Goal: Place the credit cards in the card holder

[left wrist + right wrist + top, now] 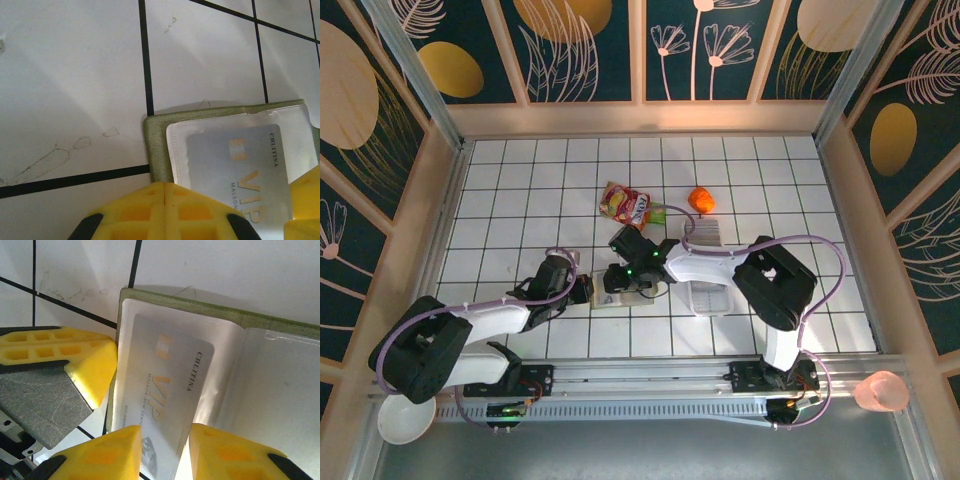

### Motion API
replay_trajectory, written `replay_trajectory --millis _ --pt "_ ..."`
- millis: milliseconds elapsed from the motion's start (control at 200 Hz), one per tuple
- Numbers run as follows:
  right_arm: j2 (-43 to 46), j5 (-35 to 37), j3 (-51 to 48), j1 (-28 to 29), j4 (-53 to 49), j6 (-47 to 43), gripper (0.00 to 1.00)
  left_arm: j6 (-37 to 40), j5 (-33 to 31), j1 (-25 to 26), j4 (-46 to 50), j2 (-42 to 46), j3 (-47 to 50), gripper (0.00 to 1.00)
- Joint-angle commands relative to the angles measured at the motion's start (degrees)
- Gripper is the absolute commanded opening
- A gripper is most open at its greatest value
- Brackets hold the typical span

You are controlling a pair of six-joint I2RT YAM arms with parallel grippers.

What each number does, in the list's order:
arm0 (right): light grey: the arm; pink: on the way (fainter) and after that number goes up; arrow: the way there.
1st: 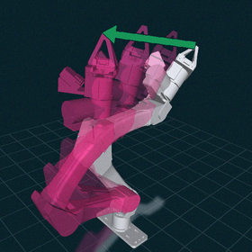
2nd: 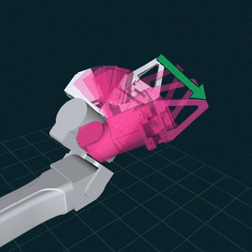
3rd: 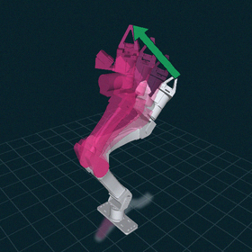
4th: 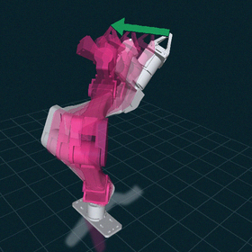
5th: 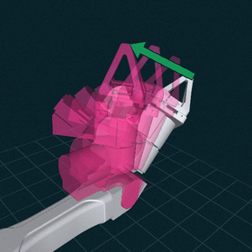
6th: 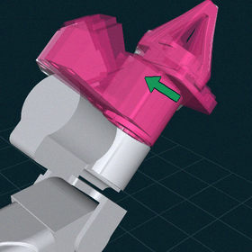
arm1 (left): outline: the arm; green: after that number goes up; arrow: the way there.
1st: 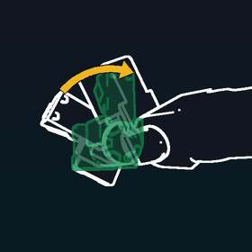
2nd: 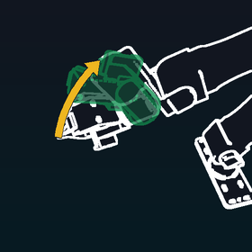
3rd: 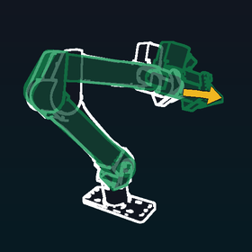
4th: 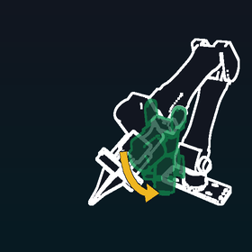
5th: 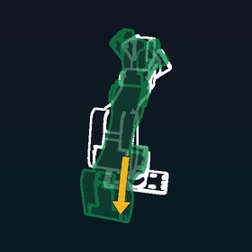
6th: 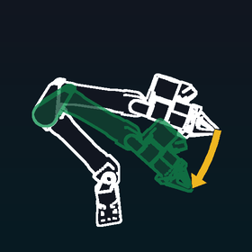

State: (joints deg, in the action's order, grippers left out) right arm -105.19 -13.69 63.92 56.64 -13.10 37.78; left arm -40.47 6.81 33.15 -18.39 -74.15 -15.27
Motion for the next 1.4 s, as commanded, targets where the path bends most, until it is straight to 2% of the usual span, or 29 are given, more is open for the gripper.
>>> replay_trajectory --millis 0,265,551,631,781,1096,1231,1396 --pt "-1.6 0.9 2.3 0.8 -1.7 -0.9 0.3 1.3 -0.3 0.5 0.8 -0.6 0.0 0.01" --pt "-2.0 1.6 2.0 1.1 -1.2 -0.7 0.3 1.4 -2.4 0.6 1.9 1.0 -0.1 0.02" --pt "-1.7 3.0 1.4 0.8 -0.2 -0.6 0.3 -0.9 -7.8 0.5 6.0 10.3 -0.8 0.06" --pt "-1.4 3.1 1.2 0.8 0.1 -0.6 0.29 -1.6 -6.5 0.6 7.3 11.9 -1.8 0.03" --pt "1.5 5.3 -0.3 0.8 0.9 -0.2 0.3 -3.0 -0.4 0.6 6.8 12.0 -2.4 0.0" --pt "15.3 11.9 -9.9 1.8 1.9 4.3 0.36 -4.0 4.8 2.5 4.6 8.4 -2.8 0.0" --pt "19.5 14.1 -14.9 2.7 2.9 7.5 0.37 -3.9 4.1 3.8 3.6 7.8 -2.8 0.0" --pt "19.3 14.1 -17.6 3.4 5.9 9.8 0.42 -2.8 -0.8 3.7 6.0 7.1 -2.2 0.0"
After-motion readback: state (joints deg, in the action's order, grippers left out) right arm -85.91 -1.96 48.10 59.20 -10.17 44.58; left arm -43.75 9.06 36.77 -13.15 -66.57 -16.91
